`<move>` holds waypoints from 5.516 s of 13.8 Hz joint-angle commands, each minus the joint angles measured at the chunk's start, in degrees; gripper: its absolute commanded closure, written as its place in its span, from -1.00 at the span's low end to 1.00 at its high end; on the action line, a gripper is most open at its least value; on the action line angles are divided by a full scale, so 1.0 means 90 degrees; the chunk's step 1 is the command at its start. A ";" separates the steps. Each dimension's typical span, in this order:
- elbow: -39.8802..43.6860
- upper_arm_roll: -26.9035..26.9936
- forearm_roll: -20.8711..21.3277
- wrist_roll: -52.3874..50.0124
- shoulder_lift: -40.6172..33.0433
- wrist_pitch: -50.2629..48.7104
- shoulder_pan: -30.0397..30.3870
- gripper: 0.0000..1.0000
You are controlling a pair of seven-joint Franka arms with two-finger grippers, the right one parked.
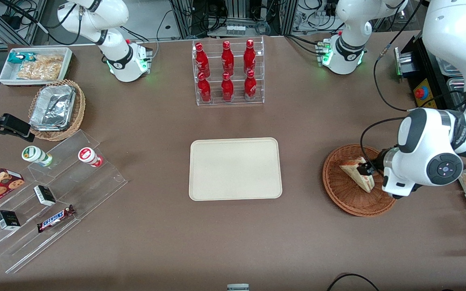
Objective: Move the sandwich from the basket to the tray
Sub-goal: 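Lower the left gripper and grasp the wrapped sandwich in the basket, then lift the sandwich and carry it with the left gripper over the tray, then lower the sandwich onto the tray and open the left gripper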
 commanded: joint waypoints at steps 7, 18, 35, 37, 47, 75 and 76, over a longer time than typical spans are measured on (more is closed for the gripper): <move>-0.1118 0.0072 0.0128 -0.1775 0.0365 0.2284 0.0034 -1.00; -0.0407 0.0277 0.0118 -0.1687 0.0345 0.1467 0.0015 -1.00; -0.1129 0.0307 0.0069 -0.2000 0.0609 0.2433 0.0025 0.58; -0.1119 0.0307 0.0098 -0.1912 0.0512 0.2365 -0.0014 0.71; 0.0345 0.0043 0.0088 -0.2039 0.0335 0.1348 -0.2101 0.69; 0.2386 0.0141 0.0323 -0.1619 0.2377 0.2336 -0.4527 -0.99; 0.2386 0.0131 0.0304 -0.1599 0.2212 0.2045 -0.4420 -0.99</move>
